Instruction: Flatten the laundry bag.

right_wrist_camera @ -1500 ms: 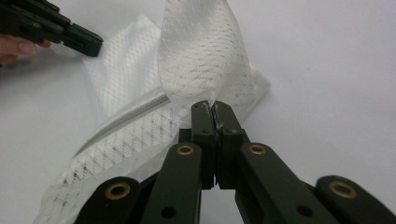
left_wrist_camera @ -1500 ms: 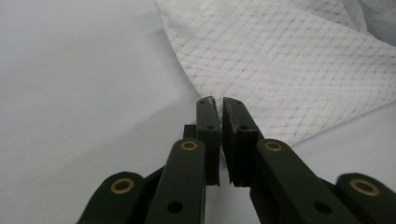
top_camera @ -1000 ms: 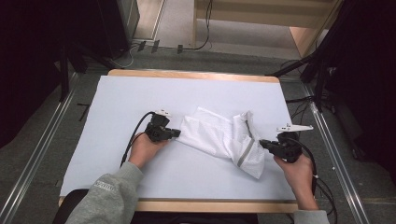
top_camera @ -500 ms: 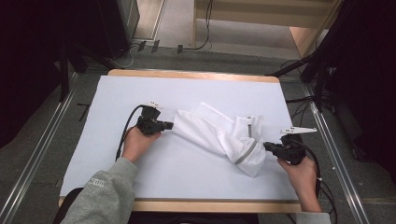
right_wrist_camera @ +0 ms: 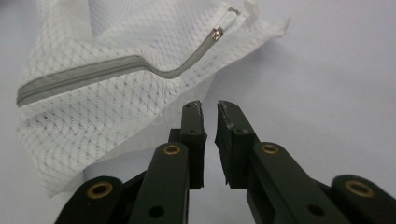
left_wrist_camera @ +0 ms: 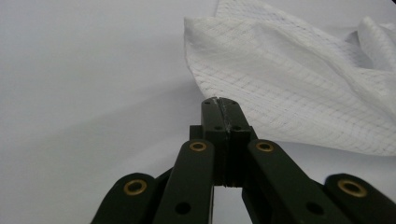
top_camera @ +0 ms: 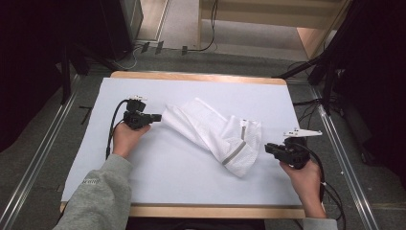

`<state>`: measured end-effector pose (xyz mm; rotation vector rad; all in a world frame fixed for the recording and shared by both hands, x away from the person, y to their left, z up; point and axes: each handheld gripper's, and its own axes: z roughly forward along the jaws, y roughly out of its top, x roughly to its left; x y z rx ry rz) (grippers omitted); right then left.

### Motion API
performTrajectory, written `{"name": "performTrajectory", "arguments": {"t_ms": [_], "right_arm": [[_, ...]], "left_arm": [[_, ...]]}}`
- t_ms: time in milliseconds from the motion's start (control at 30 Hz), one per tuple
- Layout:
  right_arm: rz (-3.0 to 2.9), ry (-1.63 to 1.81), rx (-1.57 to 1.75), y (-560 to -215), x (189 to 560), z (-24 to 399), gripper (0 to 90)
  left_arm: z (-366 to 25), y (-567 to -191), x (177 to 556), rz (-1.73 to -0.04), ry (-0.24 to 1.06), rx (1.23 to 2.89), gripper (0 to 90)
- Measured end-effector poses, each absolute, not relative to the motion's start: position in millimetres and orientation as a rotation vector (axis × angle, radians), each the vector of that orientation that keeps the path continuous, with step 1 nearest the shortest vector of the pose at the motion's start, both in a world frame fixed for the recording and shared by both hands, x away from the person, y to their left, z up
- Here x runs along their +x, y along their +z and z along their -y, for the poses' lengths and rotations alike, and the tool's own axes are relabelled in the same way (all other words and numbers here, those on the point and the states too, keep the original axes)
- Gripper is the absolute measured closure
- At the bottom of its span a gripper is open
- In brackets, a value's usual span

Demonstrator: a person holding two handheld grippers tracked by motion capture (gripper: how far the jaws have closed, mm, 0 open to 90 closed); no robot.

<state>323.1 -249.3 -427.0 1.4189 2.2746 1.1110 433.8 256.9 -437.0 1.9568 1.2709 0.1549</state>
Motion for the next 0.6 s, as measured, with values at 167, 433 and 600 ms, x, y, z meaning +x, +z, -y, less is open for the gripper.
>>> {"name": "performTrajectory", "arguments": {"t_ms": [167, 433, 600], "right_arm": [[-2.281, 1.181, 1.372, -416, 323, 234, 80.9], [-2.364, 1.23, 1.265, -410, 330, 194, 78.9], [-2.433, 1.23, 1.199, -412, 344, 166, 73.4]], "left_arm": [[-259, -432, 427, -1.26, 0.138, 1.931, 86.6], [-256, -414, 400, -1.184, 0.104, 1.919, 77.3], [-251, -415, 386, -1.158, 0.08, 1.95, 73.2]]}}
